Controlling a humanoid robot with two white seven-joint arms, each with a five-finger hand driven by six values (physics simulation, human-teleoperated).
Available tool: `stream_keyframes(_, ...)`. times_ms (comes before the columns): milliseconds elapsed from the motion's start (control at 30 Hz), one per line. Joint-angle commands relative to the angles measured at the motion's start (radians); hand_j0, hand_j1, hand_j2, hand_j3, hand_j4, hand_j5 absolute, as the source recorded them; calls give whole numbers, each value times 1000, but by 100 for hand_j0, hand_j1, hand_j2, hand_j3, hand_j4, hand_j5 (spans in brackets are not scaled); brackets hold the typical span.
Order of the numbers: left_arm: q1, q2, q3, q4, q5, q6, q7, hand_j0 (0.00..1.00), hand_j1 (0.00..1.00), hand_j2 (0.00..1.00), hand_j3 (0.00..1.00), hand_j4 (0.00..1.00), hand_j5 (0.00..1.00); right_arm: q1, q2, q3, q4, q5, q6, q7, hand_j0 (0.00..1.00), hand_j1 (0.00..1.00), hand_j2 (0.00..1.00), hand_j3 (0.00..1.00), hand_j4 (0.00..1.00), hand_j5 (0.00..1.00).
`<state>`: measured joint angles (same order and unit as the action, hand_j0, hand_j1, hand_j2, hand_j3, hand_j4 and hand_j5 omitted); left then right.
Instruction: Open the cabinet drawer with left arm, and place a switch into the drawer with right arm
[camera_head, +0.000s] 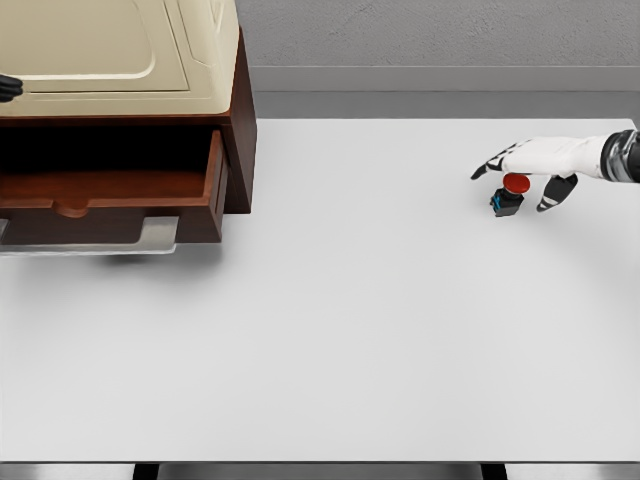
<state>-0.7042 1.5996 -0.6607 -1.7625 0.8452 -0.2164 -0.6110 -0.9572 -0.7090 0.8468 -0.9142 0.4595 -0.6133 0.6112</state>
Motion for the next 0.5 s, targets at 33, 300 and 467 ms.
stream_keyframes(33, -1, 0, 15, 3, 20, 28, 0, 100, 100, 100, 100, 100, 100, 0, 3, -2, 5, -4, 2, 0, 86, 86, 86, 86, 86, 86)
stream_keyframes(300, 0, -3, 15, 0, 26, 25, 0, 100, 100, 100, 100, 100, 100, 0, 8, 0, 5, -4, 2, 0, 78, 78, 78, 78, 78, 78)
stream_keyframes(467, 0, -4, 13, 0, 25, 23, 0, 100, 100, 100, 100, 100, 100, -2, 14, -2, 23, -4, 2, 0, 76, 76, 76, 76, 76, 76)
